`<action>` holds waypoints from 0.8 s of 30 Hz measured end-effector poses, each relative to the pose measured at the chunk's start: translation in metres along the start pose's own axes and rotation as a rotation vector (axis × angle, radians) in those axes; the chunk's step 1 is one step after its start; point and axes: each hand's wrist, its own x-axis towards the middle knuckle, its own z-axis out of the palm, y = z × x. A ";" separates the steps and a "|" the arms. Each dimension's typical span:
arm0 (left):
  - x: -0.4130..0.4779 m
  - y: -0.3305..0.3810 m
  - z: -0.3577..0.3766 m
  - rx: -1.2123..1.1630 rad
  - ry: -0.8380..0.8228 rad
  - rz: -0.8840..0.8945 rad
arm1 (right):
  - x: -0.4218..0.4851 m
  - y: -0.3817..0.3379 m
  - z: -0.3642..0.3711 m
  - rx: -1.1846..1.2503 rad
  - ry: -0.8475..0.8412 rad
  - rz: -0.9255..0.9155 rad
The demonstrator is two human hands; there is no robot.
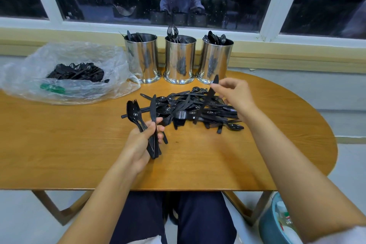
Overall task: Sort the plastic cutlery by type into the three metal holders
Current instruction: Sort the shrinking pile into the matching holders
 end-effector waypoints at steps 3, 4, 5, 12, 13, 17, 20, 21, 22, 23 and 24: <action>-0.001 0.002 0.001 0.014 -0.014 0.026 | -0.004 -0.014 0.000 0.233 -0.006 -0.040; -0.001 0.003 0.002 0.020 -0.017 0.031 | -0.007 -0.018 0.001 0.304 -0.059 -0.041; -0.002 0.002 0.004 0.028 -0.019 0.033 | -0.011 -0.022 0.004 0.348 -0.142 -0.032; -0.016 -0.007 0.024 0.125 -0.181 0.005 | -0.038 -0.020 0.049 0.206 -0.432 -0.034; -0.018 -0.007 0.025 0.152 -0.197 0.002 | -0.037 -0.016 0.052 0.169 -0.395 -0.053; -0.021 -0.006 0.023 0.293 -0.251 0.032 | -0.034 -0.005 0.054 0.171 -0.354 -0.059; -0.023 -0.006 0.026 0.383 -0.309 0.059 | -0.036 -0.005 0.055 0.214 -0.338 -0.053; -0.024 -0.007 0.027 0.400 -0.323 0.065 | -0.038 -0.006 0.055 0.221 -0.335 -0.055; -0.024 -0.007 0.029 0.407 -0.323 0.074 | -0.038 -0.007 0.055 0.223 -0.333 -0.057; -0.023 -0.008 0.029 0.405 -0.307 0.085 | -0.038 -0.007 0.054 0.224 -0.325 -0.058; -0.022 -0.007 0.029 0.390 -0.281 0.094 | -0.037 -0.006 0.051 0.224 -0.306 -0.059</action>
